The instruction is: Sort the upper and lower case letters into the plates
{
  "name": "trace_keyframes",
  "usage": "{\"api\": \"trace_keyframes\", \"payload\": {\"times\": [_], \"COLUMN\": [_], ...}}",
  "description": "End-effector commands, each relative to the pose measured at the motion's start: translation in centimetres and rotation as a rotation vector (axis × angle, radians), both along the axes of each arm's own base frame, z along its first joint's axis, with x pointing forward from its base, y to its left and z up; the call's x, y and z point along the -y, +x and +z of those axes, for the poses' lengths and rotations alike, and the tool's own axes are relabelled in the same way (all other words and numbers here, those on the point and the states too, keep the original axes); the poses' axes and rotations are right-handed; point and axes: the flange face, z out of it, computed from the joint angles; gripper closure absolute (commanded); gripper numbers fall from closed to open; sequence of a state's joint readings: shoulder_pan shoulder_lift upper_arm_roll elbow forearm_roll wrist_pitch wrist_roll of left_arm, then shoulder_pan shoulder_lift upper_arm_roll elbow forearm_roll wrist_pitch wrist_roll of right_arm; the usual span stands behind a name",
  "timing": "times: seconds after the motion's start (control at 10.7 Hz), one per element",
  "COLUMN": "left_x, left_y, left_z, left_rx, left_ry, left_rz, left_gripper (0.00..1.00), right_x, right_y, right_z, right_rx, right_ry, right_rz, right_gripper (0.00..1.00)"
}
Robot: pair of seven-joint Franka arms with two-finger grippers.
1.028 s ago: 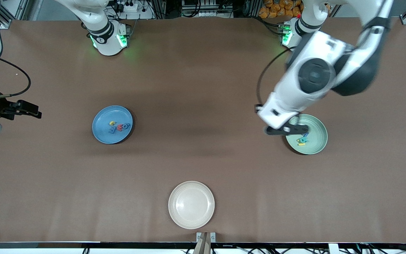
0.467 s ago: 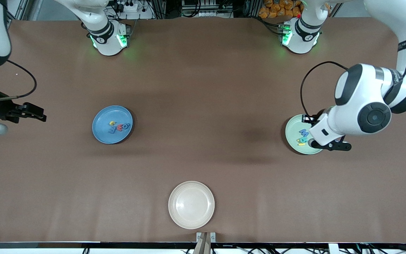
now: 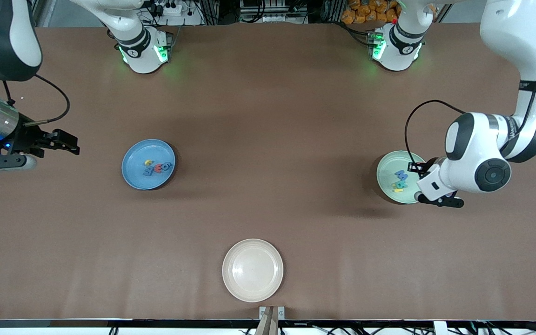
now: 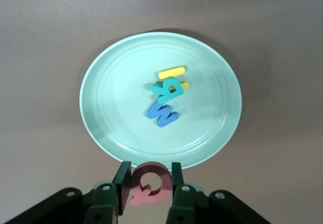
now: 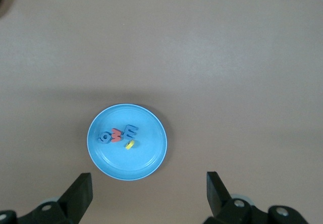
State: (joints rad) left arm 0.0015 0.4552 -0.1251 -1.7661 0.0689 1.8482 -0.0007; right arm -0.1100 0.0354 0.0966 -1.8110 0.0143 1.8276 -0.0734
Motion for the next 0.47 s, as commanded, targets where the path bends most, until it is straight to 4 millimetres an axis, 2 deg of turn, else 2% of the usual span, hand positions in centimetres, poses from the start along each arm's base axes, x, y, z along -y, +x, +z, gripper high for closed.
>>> {"api": "trace_keyframes", "payload": {"times": [0.0, 0.09, 0.19, 0.37], "left_x": [-0.6, -0.6, -0.9, -1.6], "left_y": [0.4, 0.6, 1.2, 2.7], "left_z": [0.9, 1.3, 2.6, 7.7], "left_rx": [0.026, 0.034, 0.063, 0.156], "left_ry": [0.015, 0.023, 0.024, 0.027], "left_rz": [-0.033, -0.04, -0.033, -0.015], "left_gripper": [0.0, 0.0, 0.0, 0.0], "right_x": [0.4, 0.3, 0.3, 0.7], "right_y": [-1.8, -1.8, -2.0, -2.6], "right_z": [0.0, -0.1, -0.2, -0.1], "right_rx": [0.02, 0.018, 0.018, 0.029], "right_ry": [-0.006, -0.005, -0.006, -0.007], "right_rz": [-0.021, -0.018, -0.017, -0.025], "right_gripper": [0.0, 0.0, 0.0, 0.0]}}
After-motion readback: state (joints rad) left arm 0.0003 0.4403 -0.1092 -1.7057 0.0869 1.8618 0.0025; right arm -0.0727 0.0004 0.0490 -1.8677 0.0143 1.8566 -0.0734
